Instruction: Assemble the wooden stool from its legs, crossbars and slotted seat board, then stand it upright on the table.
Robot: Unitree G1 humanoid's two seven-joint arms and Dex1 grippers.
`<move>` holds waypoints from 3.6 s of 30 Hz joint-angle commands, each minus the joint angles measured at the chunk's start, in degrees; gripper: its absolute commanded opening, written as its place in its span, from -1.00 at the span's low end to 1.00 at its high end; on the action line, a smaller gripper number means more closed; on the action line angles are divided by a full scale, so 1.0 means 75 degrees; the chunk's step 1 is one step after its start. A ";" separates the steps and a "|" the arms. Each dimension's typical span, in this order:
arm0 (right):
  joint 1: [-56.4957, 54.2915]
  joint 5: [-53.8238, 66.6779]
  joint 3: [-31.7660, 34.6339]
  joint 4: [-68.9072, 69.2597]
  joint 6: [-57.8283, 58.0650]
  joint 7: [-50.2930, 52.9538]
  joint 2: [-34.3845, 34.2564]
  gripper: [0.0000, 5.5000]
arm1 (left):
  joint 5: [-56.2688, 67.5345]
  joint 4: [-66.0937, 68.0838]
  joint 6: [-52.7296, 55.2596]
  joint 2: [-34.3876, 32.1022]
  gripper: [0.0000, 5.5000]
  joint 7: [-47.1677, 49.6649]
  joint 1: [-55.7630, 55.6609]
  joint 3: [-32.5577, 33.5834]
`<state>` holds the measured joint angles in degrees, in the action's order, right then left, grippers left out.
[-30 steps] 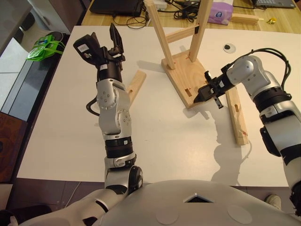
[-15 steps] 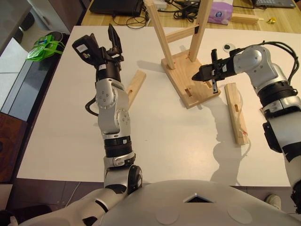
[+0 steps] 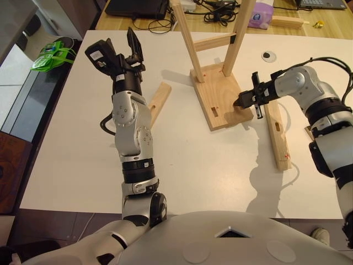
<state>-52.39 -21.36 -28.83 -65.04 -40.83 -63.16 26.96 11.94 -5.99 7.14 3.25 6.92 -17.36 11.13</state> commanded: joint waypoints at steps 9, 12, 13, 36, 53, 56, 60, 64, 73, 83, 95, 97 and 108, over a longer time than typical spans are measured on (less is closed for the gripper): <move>0.1367 0.2353 0.1079 0.3809 0.2163 -0.2240 0.0469 -1.00 | -0.0002 -0.0196 0.0192 -0.0086 0.19 0.0015 -0.0035 -0.0031; 0.1590 0.2686 0.1709 0.4756 0.2857 -0.1693 0.0774 -1.00 | 0.0013 -0.0425 0.0331 -0.0137 0.19 -0.0033 -0.0016 -0.0092; 0.1742 0.2716 0.1972 0.5041 0.3107 -0.1336 0.0890 -1.00 | 0.0029 -0.0546 0.0442 -0.0173 0.19 -0.0095 0.0010 -0.0145; 0.7478 0.5071 0.6666 0.4937 0.5830 -0.0767 0.3626 0.06 | -0.0429 -0.3039 0.1811 -0.0127 0.20 0.0014 0.2341 -0.0881; 0.7430 0.4340 0.6110 0.2906 0.4688 -0.0688 0.3889 0.33 | -0.0469 -0.3105 0.1712 -0.0010 0.20 0.0038 0.2242 -0.0785; 0.7647 0.4610 0.6211 0.3481 0.5025 -0.0817 0.3761 0.33 | -0.0484 -0.3070 0.1688 -0.0004 0.20 0.0039 0.2236 -0.0778; 0.7809 0.5120 0.6457 0.4525 0.5646 -0.0619 0.3521 0.33 | -0.0483 -0.3047 0.1653 -0.0003 0.20 0.0032 0.2250 -0.0755; 0.8165 0.4667 0.6155 0.4790 0.5577 -0.0253 0.3550 0.33 | -0.0491 -0.3019 0.1651 -0.0010 0.20 0.0025 0.2215 -0.0761; 0.8448 0.3911 0.5380 0.4120 0.5977 0.0287 0.3550 0.10 | -0.0494 -0.2973 0.1617 0.0006 0.20 0.0042 0.2189 -0.0755; 0.8962 0.3826 0.4810 0.5701 0.7695 0.0463 0.3836 -0.49 | -0.0467 -0.2865 0.1528 -0.0020 0.20 0.0029 0.2112 -0.0661; 0.5979 0.2934 0.4861 0.5196 0.3708 0.1605 0.4208 -0.53 | -0.0245 -0.3235 0.1849 -0.1262 0.20 -0.0413 0.0762 0.0284; 0.5231 0.2340 0.4780 0.5470 0.2498 0.1961 0.4534 -0.53 | -0.0125 -0.3214 0.2022 -0.1731 0.20 -0.0667 0.0275 0.0454; -0.1526 -0.1702 0.1741 0.4270 -0.2285 0.2596 0.3883 -0.53 | -0.0507 0.1011 0.2012 -0.4961 0.20 -0.7106 -0.5198 -0.2796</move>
<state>-58.92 -30.10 -11.52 -30.45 -52.81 -44.92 58.92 9.63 -4.46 23.95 -31.90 -38.51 -52.34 -4.88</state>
